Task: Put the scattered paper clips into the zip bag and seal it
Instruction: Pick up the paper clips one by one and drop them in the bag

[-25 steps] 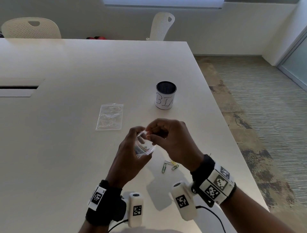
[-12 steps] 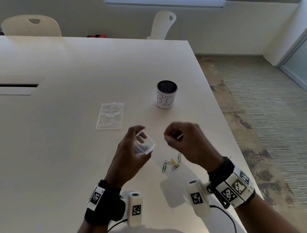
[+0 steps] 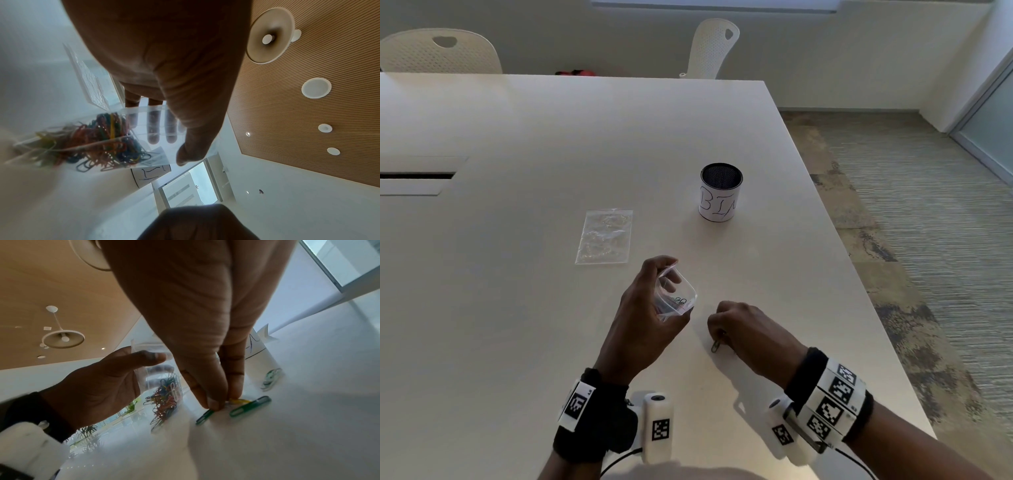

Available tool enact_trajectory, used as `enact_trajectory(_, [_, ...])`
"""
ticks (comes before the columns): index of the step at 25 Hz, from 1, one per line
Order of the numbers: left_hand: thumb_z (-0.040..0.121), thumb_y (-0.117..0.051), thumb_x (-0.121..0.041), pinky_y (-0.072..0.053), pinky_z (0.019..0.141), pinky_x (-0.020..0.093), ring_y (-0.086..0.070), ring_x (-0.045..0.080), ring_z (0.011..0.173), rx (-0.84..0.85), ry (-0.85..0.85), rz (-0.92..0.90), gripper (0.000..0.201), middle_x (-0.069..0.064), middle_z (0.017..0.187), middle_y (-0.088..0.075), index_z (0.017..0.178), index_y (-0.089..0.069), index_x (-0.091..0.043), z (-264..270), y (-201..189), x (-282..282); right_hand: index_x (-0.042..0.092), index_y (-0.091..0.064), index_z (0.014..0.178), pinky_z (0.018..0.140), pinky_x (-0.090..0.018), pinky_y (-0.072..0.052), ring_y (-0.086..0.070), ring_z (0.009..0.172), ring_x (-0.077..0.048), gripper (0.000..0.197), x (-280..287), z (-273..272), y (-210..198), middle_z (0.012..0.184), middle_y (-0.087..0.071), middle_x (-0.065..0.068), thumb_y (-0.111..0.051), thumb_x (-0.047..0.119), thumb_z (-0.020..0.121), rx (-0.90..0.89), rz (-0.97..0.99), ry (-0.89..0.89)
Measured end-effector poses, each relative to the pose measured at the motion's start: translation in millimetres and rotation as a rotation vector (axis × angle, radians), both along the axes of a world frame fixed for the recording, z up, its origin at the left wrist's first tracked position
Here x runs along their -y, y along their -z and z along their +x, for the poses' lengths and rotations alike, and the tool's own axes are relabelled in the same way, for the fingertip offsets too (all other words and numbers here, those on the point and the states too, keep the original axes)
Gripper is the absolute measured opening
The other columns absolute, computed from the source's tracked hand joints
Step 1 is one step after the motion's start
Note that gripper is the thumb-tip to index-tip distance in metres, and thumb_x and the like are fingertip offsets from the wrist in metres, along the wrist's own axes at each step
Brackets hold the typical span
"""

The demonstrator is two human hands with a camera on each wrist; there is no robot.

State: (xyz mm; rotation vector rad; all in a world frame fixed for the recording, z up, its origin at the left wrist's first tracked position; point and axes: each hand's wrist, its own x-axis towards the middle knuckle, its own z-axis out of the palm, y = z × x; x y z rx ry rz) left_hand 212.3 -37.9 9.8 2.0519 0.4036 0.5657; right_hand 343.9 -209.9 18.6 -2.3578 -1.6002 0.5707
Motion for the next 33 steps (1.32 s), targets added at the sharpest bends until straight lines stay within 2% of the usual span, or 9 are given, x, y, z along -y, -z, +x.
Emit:
enact_trajectory(3, [0.084,-0.086,-0.016,-0.064,0.079,0.031,-0.064,0.013,0.110,-0.002,0.008,0.005,0.071,-0.016,0.116,-0.061,0.136,-0.043,-0.038,0,-1,0,0.019,-0.060,0.092,0.067,-0.030,-0.046,-0.060,0.082,-0.024,0.028,-2,3,-5,0.099,-0.063,-0.006,-0.051,-0.007,0.095,-0.052,-0.057,0.008])
enact_trajectory(7, [0.084,-0.086,-0.017,-0.064,0.080,0.030,-0.064,0.012,0.110,-0.003,0.011,0.004,0.071,-0.016,0.116,-0.061,0.135,-0.042,-0.040,0,-2,0,0.013,-0.064,0.115,0.083,-0.039,-0.053,-0.062,0.097,-0.028,0.024,-8,6,-13,0.112,-0.064,-0.009,-0.048,0.003,0.101,-0.063,-0.151,-0.035])
enact_trajectory(10, [0.084,-0.085,-0.015,-0.064,0.079,0.032,-0.064,0.014,0.110,-0.005,0.013,-0.007,0.070,-0.014,0.116,-0.061,0.136,-0.044,-0.036,-1,-2,0,0.013,-0.066,0.117,0.082,-0.034,-0.050,-0.062,0.098,-0.025,0.023,-7,10,-14,0.114,-0.063,-0.008,-0.051,0.007,0.101,-0.061,-0.133,-0.022])
enact_trajectory(15, [0.084,-0.086,-0.015,-0.063,0.079,0.026,-0.064,0.012,0.109,-0.011,0.004,-0.009,0.069,-0.013,0.115,-0.062,0.137,-0.045,-0.032,-2,-2,0,0.015,-0.078,0.101,0.070,-0.020,-0.051,-0.061,0.077,-0.010,0.014,3,27,-11,0.097,-0.065,0.002,-0.066,0.011,0.096,-0.160,0.149,0.122])
enact_trajectory(17, [0.084,-0.085,-0.015,-0.062,0.079,0.026,-0.064,0.013,0.109,-0.011,-0.001,-0.016,0.068,-0.013,0.114,-0.062,0.137,-0.046,-0.031,-2,-2,1,0.015,-0.082,0.093,0.068,-0.031,-0.060,-0.068,0.069,-0.016,0.013,5,31,-13,0.088,-0.071,-0.002,-0.074,0.005,0.090,-0.276,0.304,0.258])
enact_trajectory(19, [0.084,-0.085,-0.014,-0.062,0.079,0.027,-0.064,0.013,0.109,-0.010,-0.001,-0.023,0.067,-0.013,0.113,-0.062,0.137,-0.047,-0.031,-1,-2,2,0.011,-0.083,0.090,0.076,-0.040,-0.064,-0.074,0.069,-0.025,0.013,6,31,-22,0.081,-0.076,-0.010,-0.078,-0.001,0.085,-0.445,0.441,0.416])
enact_trajectory(23, [0.084,-0.086,-0.015,-0.062,0.079,0.029,-0.064,0.014,0.107,-0.009,0.003,-0.012,0.068,-0.013,0.113,-0.062,0.137,-0.046,-0.030,-1,-2,2,0.008,-0.082,0.091,0.083,-0.035,-0.063,-0.077,0.076,-0.022,0.012,-3,19,-48,0.080,-0.079,-0.014,-0.080,-0.002,0.084,-0.728,0.667,0.519])
enact_trajectory(27, [0.083,-0.086,-0.015,-0.063,0.080,0.030,-0.065,0.015,0.107,-0.008,-0.001,-0.007,0.066,-0.014,0.113,-0.063,0.134,-0.047,-0.030,-1,-4,2,0.006,-0.082,0.093,0.080,-0.033,-0.064,-0.077,0.079,-0.019,0.014,-27,-3,-58,0.089,-0.078,-0.005,-0.083,-0.002,0.082,-0.556,0.862,0.427])
enact_trajectory(33, [0.084,-0.085,-0.018,-0.062,0.082,0.034,-0.065,0.014,0.107,-0.011,-0.004,0.021,0.064,-0.014,0.114,-0.063,0.132,-0.045,-0.034,-2,-5,2,0.009,-0.081,0.110,0.079,-0.028,-0.062,-0.074,0.085,-0.008,0.019,-35,-13,-53,0.099,-0.077,0.001,-0.072,0.003,0.095,-0.268,0.792,0.278])
